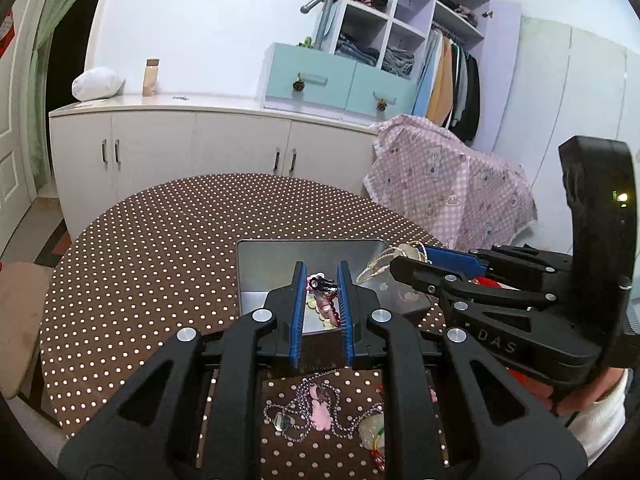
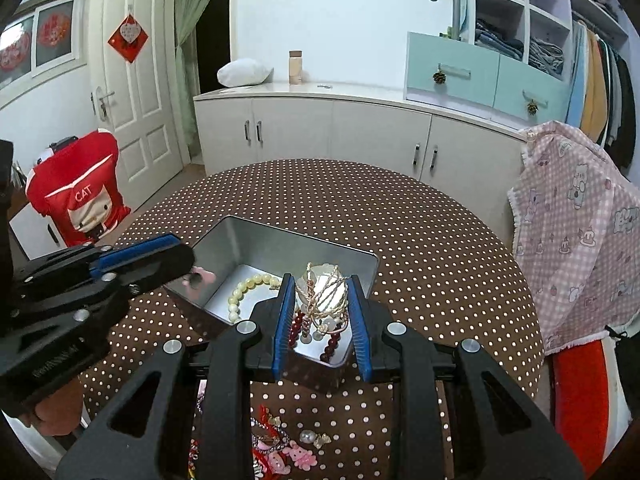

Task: Organize jewelry
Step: 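Carry both items into the gray box and open both grippers, then withdraw both grippers from the box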

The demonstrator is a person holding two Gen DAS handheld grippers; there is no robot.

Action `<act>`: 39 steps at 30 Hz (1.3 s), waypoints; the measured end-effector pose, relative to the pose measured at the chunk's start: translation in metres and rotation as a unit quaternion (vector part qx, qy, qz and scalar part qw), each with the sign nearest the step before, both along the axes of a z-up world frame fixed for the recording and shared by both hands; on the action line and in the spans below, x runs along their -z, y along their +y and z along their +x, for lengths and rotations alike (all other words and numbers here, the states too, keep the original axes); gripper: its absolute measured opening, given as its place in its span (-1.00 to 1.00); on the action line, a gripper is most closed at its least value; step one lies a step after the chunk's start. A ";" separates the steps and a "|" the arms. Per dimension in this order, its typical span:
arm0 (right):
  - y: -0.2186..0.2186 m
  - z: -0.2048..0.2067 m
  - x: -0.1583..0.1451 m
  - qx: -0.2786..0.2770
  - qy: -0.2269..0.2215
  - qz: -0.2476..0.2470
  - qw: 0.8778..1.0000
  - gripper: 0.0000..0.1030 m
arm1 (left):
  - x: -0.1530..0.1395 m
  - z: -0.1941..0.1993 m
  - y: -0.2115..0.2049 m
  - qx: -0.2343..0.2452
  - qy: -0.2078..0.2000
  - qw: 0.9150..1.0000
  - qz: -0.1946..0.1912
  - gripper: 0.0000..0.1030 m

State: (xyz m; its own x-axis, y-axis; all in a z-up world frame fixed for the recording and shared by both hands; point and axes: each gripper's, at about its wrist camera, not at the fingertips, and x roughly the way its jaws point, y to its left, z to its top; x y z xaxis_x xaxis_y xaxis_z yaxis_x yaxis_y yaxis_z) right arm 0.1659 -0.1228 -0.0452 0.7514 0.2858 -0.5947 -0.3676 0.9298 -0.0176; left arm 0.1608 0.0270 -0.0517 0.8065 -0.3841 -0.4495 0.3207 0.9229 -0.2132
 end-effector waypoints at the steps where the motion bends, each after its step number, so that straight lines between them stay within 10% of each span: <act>1: -0.001 0.002 0.001 -0.001 0.003 0.002 1.000 -0.52 | 0.002 0.003 0.000 0.001 0.005 1.000 0.000 -0.69; 11: -0.002 0.007 0.005 -0.019 0.021 -0.004 1.000 -0.49 | 0.010 0.015 -0.001 0.003 0.029 1.000 0.002 -0.69; 19: -0.011 -0.002 0.003 -0.001 0.006 -0.004 1.000 0.16 | 0.010 0.009 -0.012 -0.003 0.018 0.999 0.033 -0.68; 23: -0.019 -0.005 0.000 0.011 0.001 0.005 1.000 0.33 | 0.009 0.010 -0.008 -0.013 0.015 0.999 0.027 0.01; 39: -0.032 -0.019 0.002 0.027 -0.006 0.003 1.000 0.63 | 0.000 -0.012 -0.003 -0.036 -0.020 0.998 0.041 0.19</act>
State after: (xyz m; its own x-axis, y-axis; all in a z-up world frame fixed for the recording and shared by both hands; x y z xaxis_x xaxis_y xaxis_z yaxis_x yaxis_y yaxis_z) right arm 0.1470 -0.1544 -0.0473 0.7723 0.2491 -0.5844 -0.3171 0.9483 -0.0150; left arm 0.1484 0.0241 -0.0519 0.8489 -0.2871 -0.4439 0.2595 0.9578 -0.1233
